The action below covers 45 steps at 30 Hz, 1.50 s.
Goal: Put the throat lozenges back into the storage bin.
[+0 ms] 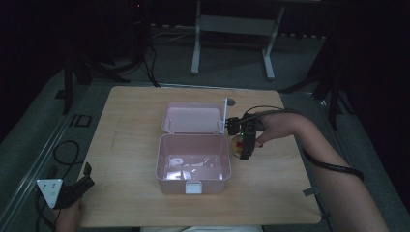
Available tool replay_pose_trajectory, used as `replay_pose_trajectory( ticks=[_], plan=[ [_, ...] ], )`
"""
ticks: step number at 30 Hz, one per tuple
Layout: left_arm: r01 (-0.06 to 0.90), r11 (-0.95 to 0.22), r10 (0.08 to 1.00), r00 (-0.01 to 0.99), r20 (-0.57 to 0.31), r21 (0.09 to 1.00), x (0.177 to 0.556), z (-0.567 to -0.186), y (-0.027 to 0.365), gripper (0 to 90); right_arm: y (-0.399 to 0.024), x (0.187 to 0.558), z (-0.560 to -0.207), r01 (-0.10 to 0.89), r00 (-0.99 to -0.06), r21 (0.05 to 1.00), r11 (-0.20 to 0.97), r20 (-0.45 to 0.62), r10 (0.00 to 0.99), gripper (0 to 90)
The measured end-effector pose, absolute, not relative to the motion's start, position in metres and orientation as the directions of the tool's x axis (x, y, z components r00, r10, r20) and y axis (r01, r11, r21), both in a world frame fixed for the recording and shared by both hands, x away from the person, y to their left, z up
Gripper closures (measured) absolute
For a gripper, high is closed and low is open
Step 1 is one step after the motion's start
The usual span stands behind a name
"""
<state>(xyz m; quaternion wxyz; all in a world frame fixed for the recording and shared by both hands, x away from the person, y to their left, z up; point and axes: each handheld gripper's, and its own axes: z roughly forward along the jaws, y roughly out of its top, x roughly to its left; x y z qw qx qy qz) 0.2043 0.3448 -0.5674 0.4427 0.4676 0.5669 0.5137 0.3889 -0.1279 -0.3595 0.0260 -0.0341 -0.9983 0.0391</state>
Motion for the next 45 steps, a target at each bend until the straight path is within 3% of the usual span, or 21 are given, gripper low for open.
replay_pose_trajectory(
  ticks=[21,34,45],
  plan=[
    [0.077,0.035,0.986,-0.167,-0.022,0.996,0.204,-0.567,0.345,1.1,-0.065,0.374,-0.37,-0.049,-0.997,-0.075,0.996,0.065,-0.044,20.3],
    [0.078,0.037,0.986,-0.166,-0.024,0.996,0.204,-0.567,0.345,1.1,-0.059,0.374,-0.409,-0.067,-0.994,-0.051,0.996,0.09,-0.062,20.2],
    [0.078,0.036,0.986,-0.164,-0.023,0.996,0.204,-0.567,0.345,1.1,-0.057,0.372,-0.448,-0.091,-0.991,-0.095,0.991,0.11,-0.08,20.2]
  ],
)
